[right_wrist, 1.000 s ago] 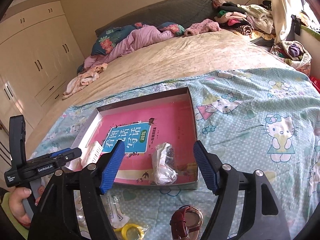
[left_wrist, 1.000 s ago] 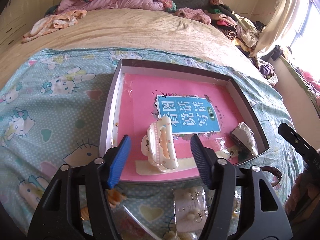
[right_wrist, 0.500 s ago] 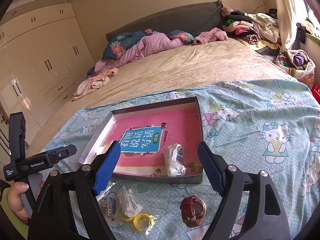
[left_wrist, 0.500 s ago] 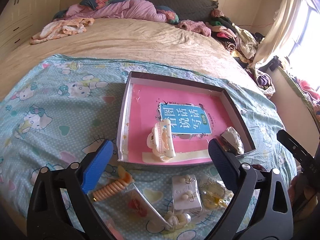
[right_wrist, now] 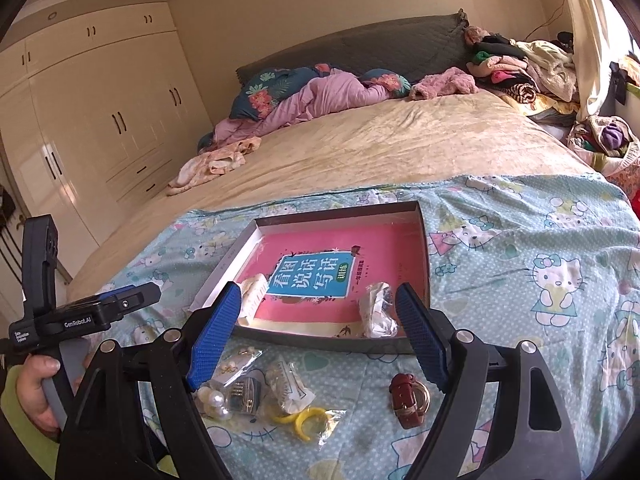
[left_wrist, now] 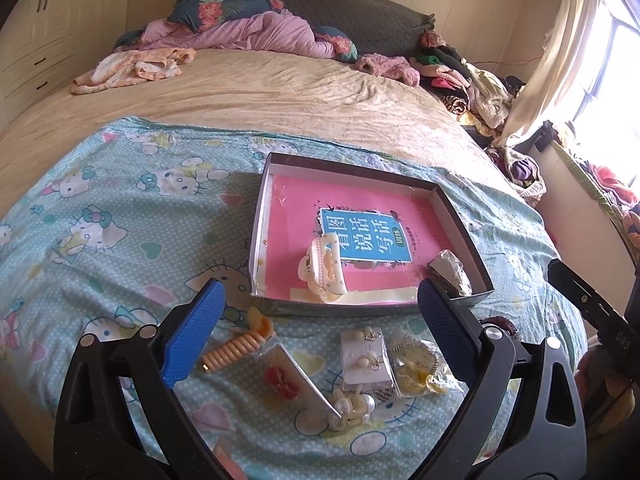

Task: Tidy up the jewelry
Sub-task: 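Withdraw both open tools from the box toward the jewelry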

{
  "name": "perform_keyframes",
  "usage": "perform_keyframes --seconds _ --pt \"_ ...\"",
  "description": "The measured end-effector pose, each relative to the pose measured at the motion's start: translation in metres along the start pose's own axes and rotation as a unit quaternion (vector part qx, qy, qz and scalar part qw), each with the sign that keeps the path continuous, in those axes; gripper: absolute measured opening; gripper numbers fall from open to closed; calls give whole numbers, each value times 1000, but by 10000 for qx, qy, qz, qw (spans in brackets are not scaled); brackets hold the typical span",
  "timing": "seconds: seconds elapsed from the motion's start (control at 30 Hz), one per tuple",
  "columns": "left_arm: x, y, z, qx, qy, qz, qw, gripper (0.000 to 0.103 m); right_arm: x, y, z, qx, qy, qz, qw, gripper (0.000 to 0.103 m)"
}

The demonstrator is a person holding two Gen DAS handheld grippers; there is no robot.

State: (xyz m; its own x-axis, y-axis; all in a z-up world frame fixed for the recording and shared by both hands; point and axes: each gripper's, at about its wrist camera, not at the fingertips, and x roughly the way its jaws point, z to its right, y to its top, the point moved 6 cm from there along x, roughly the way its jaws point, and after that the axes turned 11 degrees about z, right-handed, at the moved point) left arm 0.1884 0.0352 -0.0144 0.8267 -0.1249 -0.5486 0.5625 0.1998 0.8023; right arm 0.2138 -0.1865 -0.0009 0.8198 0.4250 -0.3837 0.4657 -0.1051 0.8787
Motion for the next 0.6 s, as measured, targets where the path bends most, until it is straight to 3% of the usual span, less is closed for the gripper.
perform_keyframes --seconds 0.6 --pt "-37 -15 -3 33 51 116 9999 91 -19 -9 -36 -273 361 -175 9988 78"
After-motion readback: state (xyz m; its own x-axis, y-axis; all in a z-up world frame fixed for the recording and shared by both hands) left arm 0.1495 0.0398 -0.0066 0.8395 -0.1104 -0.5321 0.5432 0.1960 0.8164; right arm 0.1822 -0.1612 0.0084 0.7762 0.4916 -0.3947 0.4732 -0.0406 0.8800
